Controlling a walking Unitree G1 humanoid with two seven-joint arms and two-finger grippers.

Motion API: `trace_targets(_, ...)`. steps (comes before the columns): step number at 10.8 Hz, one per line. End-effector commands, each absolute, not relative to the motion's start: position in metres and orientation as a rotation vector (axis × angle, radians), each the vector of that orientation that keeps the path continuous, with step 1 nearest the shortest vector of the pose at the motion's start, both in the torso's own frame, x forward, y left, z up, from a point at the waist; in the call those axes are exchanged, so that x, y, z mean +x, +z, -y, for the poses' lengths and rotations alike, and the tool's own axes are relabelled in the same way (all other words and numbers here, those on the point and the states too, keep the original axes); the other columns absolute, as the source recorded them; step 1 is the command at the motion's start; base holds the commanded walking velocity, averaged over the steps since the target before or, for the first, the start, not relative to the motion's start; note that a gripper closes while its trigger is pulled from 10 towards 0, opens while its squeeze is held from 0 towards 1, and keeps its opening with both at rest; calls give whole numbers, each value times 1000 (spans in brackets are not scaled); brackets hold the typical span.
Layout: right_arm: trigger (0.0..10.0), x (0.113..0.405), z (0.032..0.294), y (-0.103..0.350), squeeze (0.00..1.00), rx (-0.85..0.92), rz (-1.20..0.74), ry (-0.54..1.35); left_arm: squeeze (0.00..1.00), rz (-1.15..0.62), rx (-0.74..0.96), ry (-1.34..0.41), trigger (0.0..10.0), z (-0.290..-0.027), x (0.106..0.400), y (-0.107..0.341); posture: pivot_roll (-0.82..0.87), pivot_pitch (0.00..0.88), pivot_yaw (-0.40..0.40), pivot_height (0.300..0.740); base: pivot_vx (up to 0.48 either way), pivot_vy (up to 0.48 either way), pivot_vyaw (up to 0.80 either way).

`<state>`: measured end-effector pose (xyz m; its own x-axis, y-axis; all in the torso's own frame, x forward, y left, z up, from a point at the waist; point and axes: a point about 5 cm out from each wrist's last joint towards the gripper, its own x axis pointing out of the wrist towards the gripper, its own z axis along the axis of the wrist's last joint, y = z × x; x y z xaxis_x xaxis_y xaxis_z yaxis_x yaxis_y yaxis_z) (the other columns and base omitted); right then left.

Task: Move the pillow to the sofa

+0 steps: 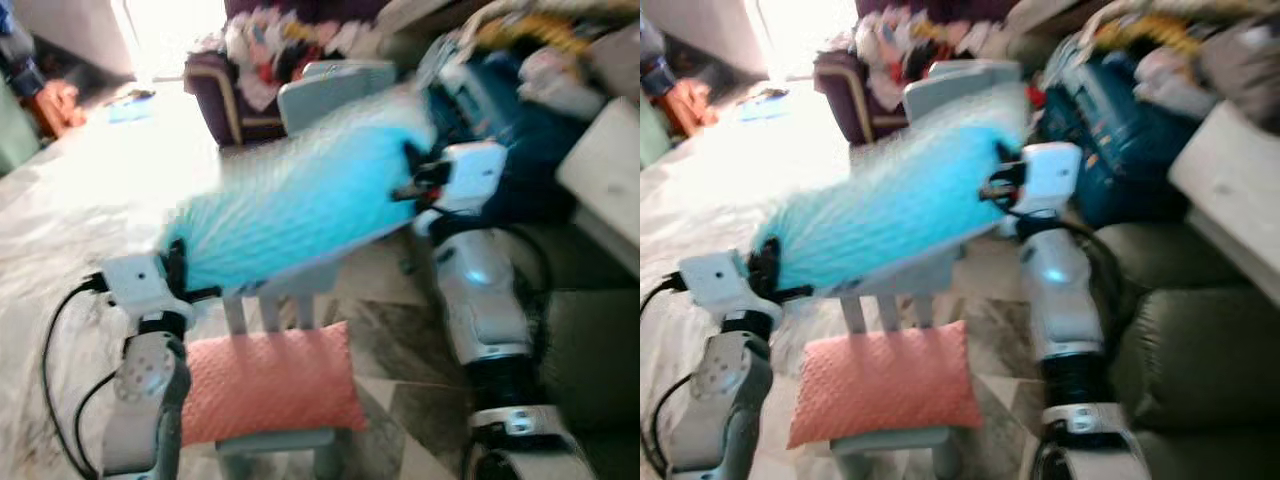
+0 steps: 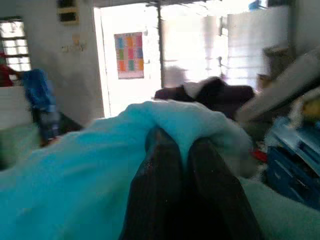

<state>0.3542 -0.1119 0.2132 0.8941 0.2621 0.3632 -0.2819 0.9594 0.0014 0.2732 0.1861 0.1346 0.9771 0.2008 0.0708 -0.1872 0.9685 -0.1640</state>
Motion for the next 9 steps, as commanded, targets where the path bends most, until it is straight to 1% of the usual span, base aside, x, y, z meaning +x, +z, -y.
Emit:
trace_targets(1,0,351,113,221,0,38,404,289,0,61,-141,243,10000,-194,272,134,-176,0,50,740,0,0,0)
trace_targets(4,0,345,119,211,0,29,365,290,0,8,-257,214,10000,-194,265,124,-187,0,54,740,0,0,0)
trace_targets(5,0,343,120,206,0,25,339,298,0,-27,-173,252,10000,-197,262,119,-189,0,52,740,0,0,0)
trace_targets(6,7765,339,120,197,0,17,297,306,0,-73,-222,271,10000,-199,261,113,-192,0,49,740,0,0,0)
trace_targets(7,10000,338,121,193,0,13,278,310,0,-70,-238,263,10000,-198,260,114,-192,0,47,740,0,0,0)
trace_targets(8,10000,335,120,184,0,6,240,320,0,-58,-269,245,10000,-198,258,114,-190,0,42,740,0,0,0)
trace_targets(9,10000,334,121,179,0,1,222,324,0,-58,-261,238,10000,-196,255,114,-187,0,39,740,0,0,0)
